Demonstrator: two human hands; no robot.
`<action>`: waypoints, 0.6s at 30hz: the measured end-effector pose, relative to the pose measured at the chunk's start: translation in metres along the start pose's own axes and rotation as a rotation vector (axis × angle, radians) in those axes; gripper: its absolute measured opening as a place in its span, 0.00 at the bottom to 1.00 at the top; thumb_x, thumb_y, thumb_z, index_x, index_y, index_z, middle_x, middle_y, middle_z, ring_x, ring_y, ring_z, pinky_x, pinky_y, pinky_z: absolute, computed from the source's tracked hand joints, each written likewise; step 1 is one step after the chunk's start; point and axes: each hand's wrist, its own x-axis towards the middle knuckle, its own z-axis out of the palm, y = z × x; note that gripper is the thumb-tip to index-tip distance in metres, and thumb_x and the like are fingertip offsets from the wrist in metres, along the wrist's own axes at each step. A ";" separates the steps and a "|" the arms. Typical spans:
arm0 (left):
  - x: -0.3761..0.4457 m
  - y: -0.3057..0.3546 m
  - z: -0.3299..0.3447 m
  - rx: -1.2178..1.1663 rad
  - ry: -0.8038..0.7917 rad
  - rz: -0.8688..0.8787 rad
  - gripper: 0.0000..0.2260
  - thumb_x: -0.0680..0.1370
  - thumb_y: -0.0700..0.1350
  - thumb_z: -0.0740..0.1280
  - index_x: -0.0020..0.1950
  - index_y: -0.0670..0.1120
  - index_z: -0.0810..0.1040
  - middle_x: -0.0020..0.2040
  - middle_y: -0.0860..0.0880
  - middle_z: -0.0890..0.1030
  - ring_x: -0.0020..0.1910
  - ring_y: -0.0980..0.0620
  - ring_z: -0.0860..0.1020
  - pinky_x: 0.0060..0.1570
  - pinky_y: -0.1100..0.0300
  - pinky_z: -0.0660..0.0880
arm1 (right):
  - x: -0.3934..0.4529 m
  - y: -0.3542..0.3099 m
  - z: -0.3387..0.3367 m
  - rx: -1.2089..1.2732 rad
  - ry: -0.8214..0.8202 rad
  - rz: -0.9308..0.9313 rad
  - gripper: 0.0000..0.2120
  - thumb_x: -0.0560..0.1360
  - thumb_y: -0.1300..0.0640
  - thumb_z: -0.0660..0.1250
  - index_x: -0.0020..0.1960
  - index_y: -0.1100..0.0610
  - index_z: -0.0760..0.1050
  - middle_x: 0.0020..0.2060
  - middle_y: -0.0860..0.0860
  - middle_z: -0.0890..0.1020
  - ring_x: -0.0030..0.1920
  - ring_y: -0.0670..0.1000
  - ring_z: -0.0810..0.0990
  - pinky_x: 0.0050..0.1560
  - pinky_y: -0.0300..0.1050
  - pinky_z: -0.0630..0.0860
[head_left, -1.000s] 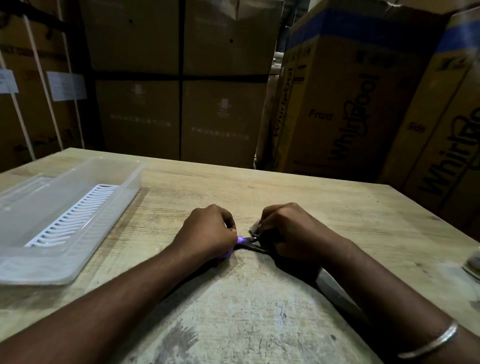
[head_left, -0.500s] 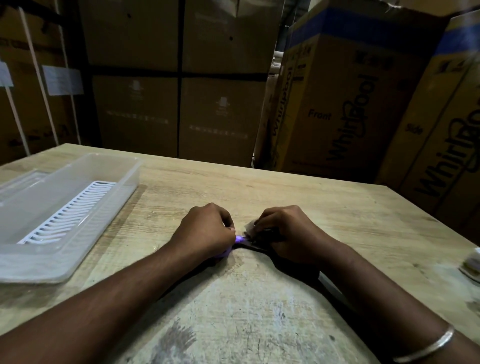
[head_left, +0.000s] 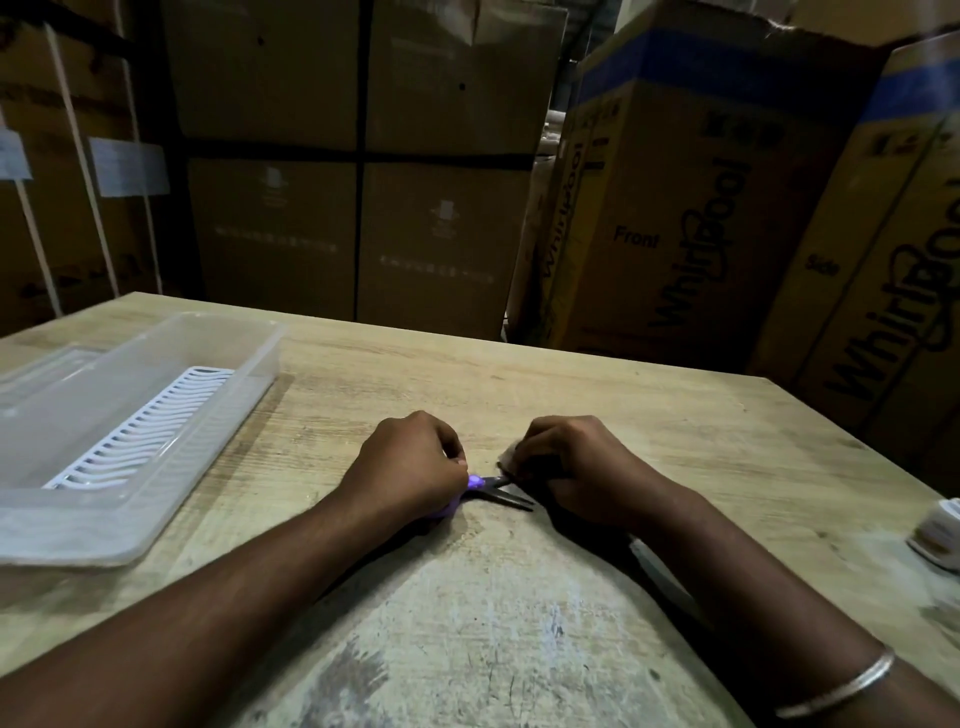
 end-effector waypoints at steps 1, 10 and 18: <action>0.000 0.000 0.000 -0.001 0.000 -0.003 0.06 0.75 0.43 0.69 0.42 0.48 0.86 0.32 0.53 0.80 0.30 0.62 0.75 0.29 0.68 0.70 | 0.000 0.001 0.000 -0.007 0.000 0.010 0.12 0.71 0.64 0.73 0.52 0.53 0.84 0.48 0.48 0.83 0.47 0.45 0.81 0.49 0.39 0.79; 0.000 0.001 0.001 0.009 0.016 -0.011 0.06 0.75 0.44 0.69 0.41 0.49 0.85 0.32 0.53 0.81 0.31 0.59 0.77 0.26 0.67 0.69 | 0.003 -0.006 0.006 0.005 -0.018 0.002 0.12 0.72 0.65 0.71 0.53 0.54 0.83 0.48 0.49 0.82 0.47 0.47 0.80 0.47 0.41 0.79; 0.001 -0.001 0.002 0.006 0.027 0.000 0.06 0.75 0.45 0.69 0.42 0.49 0.86 0.32 0.52 0.80 0.31 0.62 0.75 0.28 0.68 0.69 | 0.004 -0.015 0.005 0.011 -0.033 0.012 0.15 0.71 0.68 0.70 0.54 0.54 0.83 0.50 0.48 0.82 0.49 0.47 0.80 0.49 0.38 0.79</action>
